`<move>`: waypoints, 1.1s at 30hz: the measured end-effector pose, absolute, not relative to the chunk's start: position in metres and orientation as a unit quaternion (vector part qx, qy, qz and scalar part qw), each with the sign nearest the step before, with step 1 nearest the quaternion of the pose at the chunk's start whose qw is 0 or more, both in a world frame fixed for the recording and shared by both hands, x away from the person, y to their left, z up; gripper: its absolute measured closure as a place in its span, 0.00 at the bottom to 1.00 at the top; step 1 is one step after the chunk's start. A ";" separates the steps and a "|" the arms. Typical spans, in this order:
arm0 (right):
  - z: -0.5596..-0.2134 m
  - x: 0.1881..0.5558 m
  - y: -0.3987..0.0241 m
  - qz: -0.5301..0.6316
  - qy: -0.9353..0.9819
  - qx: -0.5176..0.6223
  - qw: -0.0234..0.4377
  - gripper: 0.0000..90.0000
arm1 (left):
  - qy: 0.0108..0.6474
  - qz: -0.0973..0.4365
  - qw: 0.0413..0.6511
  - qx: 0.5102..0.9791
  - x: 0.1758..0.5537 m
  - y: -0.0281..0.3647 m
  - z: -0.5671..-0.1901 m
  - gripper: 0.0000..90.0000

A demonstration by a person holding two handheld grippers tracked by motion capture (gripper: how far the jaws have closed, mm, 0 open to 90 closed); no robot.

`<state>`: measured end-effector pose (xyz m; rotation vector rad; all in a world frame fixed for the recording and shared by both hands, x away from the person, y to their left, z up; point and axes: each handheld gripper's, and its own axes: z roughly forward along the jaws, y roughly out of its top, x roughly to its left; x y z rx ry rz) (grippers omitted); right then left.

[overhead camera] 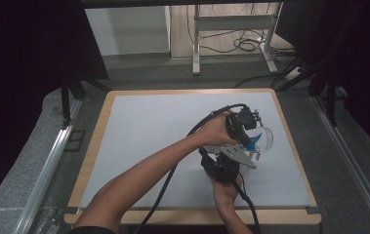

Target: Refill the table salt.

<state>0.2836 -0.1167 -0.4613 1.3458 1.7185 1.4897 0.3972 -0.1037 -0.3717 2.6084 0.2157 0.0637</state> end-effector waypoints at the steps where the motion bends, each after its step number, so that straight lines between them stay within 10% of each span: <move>1: -0.461 0.284 -0.117 0.546 0.630 0.493 0.247 0.63 | 0.080 0.024 0.259 0.962 0.397 -0.104 -0.372 1.00; 33: -0.466 0.287 -0.112 0.548 0.628 0.496 0.244 0.64 | 0.087 0.022 0.256 0.962 0.401 -0.099 -0.377 1.00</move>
